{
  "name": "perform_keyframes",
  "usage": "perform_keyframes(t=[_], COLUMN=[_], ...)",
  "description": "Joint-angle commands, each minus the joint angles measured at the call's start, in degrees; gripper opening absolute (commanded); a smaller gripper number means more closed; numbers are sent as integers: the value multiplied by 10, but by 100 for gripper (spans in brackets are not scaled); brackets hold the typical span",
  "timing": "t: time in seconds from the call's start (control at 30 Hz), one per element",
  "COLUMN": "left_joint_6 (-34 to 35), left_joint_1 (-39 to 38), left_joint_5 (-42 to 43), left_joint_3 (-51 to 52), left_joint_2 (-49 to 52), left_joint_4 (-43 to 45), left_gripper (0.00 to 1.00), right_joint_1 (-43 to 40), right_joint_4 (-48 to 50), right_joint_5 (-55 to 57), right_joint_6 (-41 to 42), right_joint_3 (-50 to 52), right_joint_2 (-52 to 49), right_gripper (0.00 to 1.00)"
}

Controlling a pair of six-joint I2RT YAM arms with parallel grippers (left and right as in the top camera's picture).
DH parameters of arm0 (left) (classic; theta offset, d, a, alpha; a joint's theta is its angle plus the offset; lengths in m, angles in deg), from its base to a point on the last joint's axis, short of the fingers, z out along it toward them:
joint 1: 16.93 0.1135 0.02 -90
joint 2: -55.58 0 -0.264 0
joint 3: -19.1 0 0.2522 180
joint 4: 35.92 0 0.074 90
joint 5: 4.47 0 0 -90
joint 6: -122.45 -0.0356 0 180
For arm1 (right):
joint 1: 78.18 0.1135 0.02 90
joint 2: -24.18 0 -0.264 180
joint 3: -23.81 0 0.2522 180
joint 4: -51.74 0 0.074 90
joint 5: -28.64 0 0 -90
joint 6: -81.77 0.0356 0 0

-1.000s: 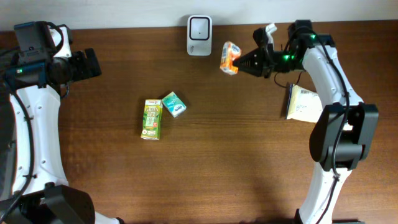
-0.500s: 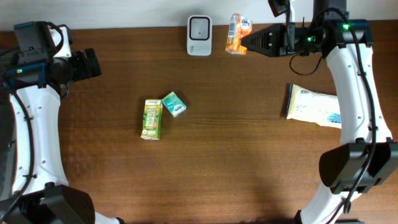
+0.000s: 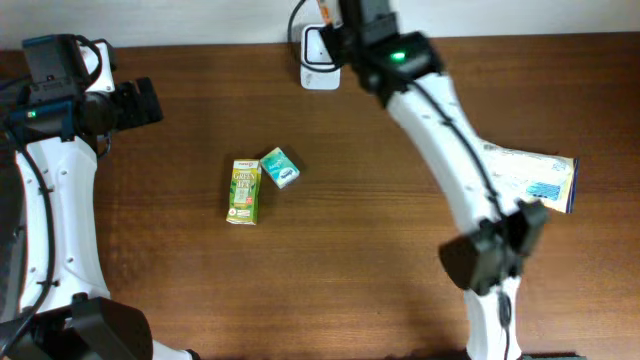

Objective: Scan the item barcode
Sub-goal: 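Hold the orange pack in front of the white scanner, then carry the orange pack right and set it beside the snack bag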

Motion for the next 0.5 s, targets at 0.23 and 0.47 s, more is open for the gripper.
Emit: perform_keyframes(t=[0.23,0.47], left_joint_6=[4,4], left_joint_1=[3,3], left_joint_5=[-2,-2], left_joint_3=[-9,-9], left_joint_2=[0,0], left_joint_4=[0,0], left_gripper=[99,99], right_joint_1=[-15,-24], right_joint_4=[152,196], right_joint_5=[66,42], right_joint_6=[-228,-228], right_joint_3=[-3,-3], right_joint_2=[-165,-205], right_gripper=[4,4])
